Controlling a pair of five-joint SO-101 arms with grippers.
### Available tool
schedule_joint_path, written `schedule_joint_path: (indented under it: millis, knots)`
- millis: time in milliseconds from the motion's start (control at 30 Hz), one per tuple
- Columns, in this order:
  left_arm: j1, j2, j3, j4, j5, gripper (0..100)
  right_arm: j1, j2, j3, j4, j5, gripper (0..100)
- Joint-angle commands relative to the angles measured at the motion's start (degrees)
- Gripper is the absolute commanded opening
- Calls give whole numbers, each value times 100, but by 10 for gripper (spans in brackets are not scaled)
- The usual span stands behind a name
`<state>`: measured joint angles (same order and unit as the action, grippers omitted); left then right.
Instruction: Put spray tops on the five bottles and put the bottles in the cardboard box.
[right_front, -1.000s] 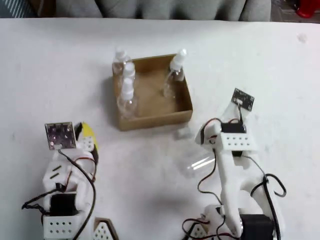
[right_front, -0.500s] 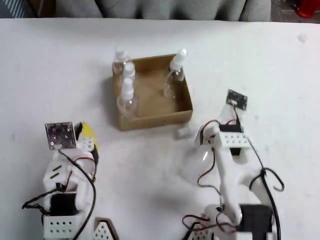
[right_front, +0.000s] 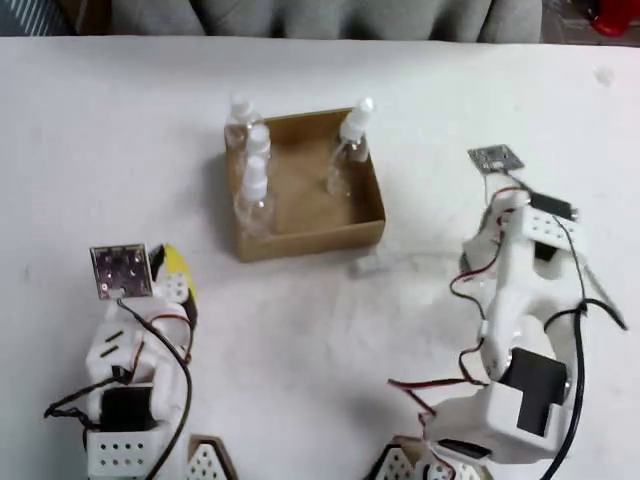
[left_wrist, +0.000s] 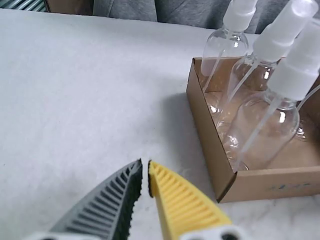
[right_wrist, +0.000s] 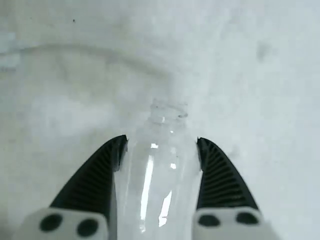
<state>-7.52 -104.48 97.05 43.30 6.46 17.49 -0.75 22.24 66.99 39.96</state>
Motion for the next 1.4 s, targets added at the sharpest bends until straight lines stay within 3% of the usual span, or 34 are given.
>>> schedule_joint_path:
  millis: [0, 233, 400, 567, 733, 933, 1200, 1367]
  knots:
    - [-57, -22, -9, 97, -53, 20, 277, -22, -343, 40, 782, 26]
    - [-57, -22, -9, 105, -53, 20, 171, 514, -97, -259, 774, 242]
    - [-57, -22, -9, 176, -53, 20, 154, 602, -554, -207, 782, 249]
    - [-57, -22, -9, 176, -53, 20, 127, 611, -1486, 831, 818, 248]
    - [-57, -22, -9, 176, -53, 20, -365, 611, -2312, 1824, 844, 228]
    - [-57, -22, -9, 176, -53, 20, -1218, 620, -2532, 2580, 2180, 139]
    - [-180, -22, -9, 158, -53, 20, -1622, 708, -1793, 1736, 3921, 307]
    - [-180, -22, -9, 141, -62, 20, -1965, 699, -1037, 963, 4475, 309]
